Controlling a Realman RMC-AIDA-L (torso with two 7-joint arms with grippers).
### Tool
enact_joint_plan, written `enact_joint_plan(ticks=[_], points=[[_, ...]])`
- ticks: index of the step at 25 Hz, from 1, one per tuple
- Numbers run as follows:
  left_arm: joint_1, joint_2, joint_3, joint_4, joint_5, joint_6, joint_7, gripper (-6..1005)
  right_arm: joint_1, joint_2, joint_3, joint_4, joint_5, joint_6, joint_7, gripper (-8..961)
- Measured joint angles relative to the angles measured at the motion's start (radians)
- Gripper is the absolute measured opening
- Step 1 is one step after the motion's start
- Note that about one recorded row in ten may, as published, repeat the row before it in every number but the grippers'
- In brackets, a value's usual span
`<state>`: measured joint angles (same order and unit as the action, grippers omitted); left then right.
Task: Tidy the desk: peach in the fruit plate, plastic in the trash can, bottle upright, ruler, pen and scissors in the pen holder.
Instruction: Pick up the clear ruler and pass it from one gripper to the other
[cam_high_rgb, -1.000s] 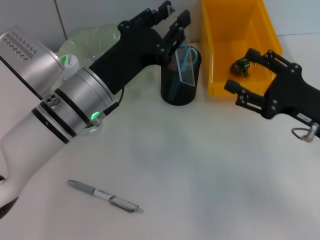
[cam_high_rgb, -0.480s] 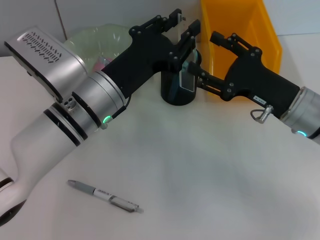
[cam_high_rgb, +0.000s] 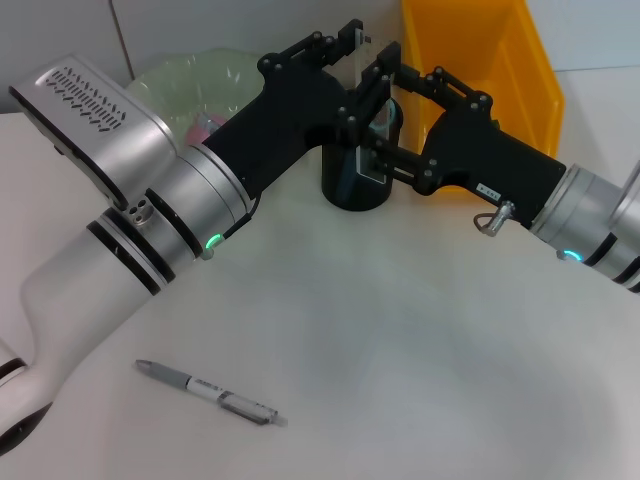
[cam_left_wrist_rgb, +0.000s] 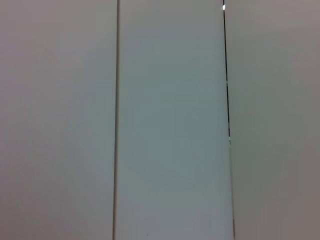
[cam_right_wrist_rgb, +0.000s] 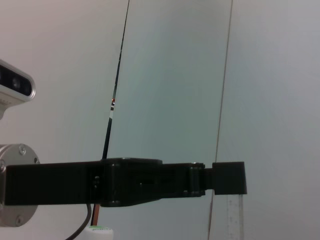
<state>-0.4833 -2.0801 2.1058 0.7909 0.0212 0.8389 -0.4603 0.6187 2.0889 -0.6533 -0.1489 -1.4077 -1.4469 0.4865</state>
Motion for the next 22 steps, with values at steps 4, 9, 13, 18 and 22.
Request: enact_joint_plan(ticks=[4,9,13,18,22], points=[[0.000,0.000,0.000,0.001,0.002,0.000,0.010,383,0.009,0.000,0.006,0.027,0.001,0.006,-0.027,796],[0.000,0.000,0.001,0.001,0.002,-0.001,0.021,384,0.022,0.002,0.010,0.045,0.001,0.024,-0.045,792],[0.000,0.000,0.001,0.001,0.002,-0.002,0.025,384,0.024,0.002,0.012,0.047,0.001,0.027,-0.046,730],[0.003,0.000,0.001,0.001,0.003,0.000,0.026,384,0.025,0.002,0.012,0.048,0.001,0.025,-0.048,573],[0.004,0.000,0.000,0.000,0.003,0.000,0.026,383,0.025,0.002,0.012,0.048,0.004,0.022,-0.048,437]])
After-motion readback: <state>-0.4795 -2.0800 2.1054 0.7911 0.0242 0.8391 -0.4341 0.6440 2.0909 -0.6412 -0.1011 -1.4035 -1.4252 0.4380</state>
